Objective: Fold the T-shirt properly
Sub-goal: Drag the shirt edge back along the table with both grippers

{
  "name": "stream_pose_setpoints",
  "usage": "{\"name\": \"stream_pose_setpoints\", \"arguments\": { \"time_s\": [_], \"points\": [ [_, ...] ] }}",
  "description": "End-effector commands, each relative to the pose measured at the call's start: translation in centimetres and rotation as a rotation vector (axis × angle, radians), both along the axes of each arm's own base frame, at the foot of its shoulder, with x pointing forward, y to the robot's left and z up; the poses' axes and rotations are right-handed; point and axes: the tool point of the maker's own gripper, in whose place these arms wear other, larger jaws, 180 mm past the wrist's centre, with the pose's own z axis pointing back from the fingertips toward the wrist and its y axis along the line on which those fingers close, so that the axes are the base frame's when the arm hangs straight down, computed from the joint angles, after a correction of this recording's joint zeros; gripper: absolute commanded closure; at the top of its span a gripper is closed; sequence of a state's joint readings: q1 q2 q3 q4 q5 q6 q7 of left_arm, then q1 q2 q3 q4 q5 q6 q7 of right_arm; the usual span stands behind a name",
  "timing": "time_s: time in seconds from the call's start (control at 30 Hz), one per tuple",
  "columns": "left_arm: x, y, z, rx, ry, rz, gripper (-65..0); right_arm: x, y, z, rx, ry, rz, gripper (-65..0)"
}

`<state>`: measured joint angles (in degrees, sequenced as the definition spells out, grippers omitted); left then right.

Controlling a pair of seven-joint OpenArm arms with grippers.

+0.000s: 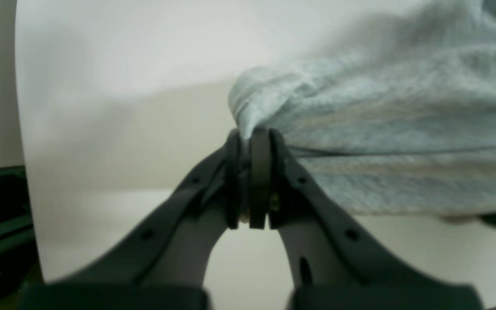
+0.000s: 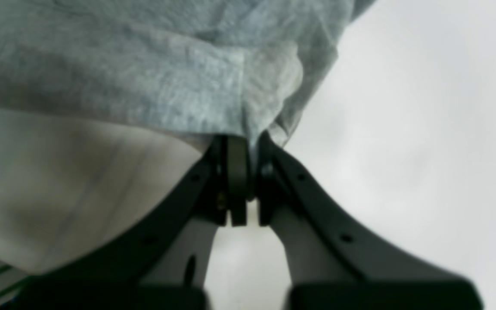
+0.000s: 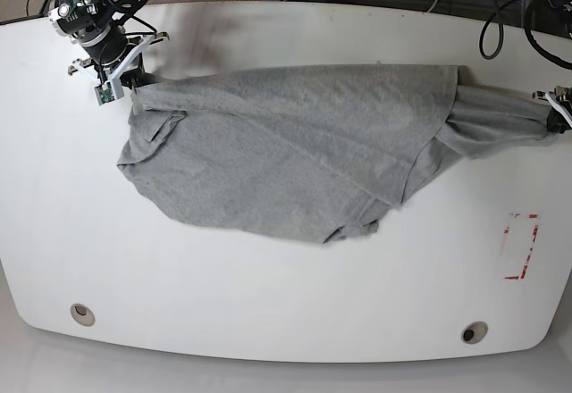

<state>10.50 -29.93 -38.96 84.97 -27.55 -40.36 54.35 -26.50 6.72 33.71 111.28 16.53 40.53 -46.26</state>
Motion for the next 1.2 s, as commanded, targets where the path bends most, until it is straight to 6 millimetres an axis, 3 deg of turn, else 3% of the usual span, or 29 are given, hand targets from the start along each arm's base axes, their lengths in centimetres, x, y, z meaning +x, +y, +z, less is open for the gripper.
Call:
{"name": "stream_pose_setpoints", "arguments": {
  "time_s": [0.0,0.53,1.17],
  "points": [
    [0.2,1.4,1.7,0.049,-0.024,-0.003,0.0,0.2,-0.7,0.8,-0.023,-0.027,-0.003,-1.4],
    [-1.0,2.2,1.0,0.093,0.035,-0.005,0.0,-1.2,-0.7,-0.6,-0.005,0.029,-0.016,-1.4],
    [-1.5,3.0,0.8,0.138,0.065,0.007,0.0,-1.6,-0.7,-0.9,-0.002,0.042,-0.018,-1.4]
  ]
}}
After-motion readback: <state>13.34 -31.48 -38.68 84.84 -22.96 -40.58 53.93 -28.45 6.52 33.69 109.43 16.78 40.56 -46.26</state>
